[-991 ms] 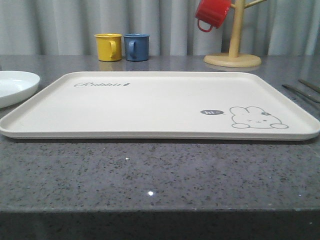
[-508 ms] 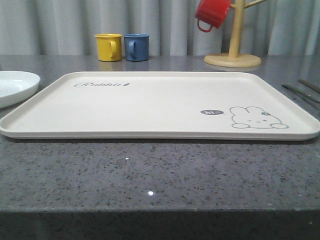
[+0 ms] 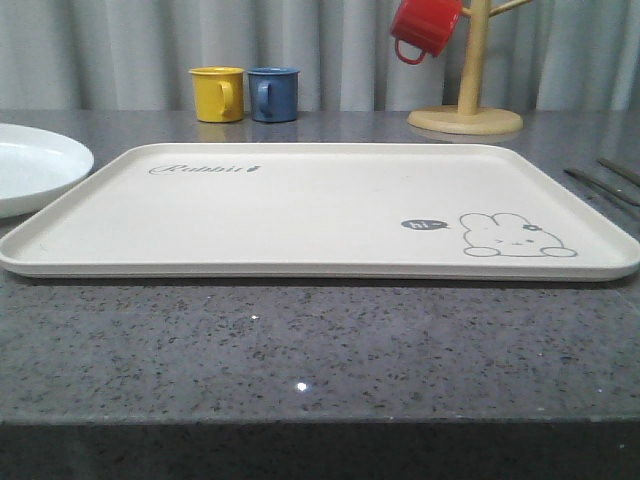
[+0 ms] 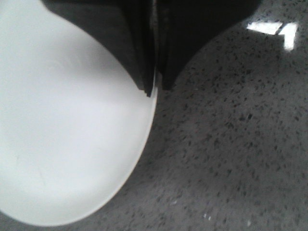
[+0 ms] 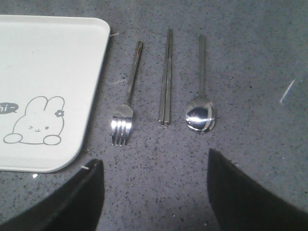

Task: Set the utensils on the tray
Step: 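Grasp the rim of the white plate with the left gripper and lift, then carry the plate over the tray and set it down, open left gripper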

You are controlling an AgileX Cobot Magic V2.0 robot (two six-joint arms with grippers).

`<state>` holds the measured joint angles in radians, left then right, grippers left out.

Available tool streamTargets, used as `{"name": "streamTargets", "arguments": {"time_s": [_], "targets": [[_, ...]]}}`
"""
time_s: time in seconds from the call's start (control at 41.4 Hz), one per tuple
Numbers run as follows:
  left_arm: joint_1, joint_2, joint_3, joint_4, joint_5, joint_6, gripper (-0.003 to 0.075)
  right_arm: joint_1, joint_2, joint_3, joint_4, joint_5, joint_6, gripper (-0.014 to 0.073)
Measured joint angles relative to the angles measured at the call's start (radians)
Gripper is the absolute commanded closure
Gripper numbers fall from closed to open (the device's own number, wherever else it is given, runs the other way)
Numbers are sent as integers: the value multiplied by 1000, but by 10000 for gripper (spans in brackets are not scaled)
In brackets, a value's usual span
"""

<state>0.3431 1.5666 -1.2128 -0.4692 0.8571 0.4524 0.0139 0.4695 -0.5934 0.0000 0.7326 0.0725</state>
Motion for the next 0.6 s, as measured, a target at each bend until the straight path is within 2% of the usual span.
{"name": "streamTargets", "arguments": {"time_s": [0.169,0.29,0.604], "targets": [[0,-37,-87,-166,128,129,738,0,0,0,0,0,0,106],[-44,-39,-112,-265,194,204,738,0,0,0,0,0,0,106],[-301,-4,-112,-220,190,229,738,0,0,0,0,0,0,106]]}}
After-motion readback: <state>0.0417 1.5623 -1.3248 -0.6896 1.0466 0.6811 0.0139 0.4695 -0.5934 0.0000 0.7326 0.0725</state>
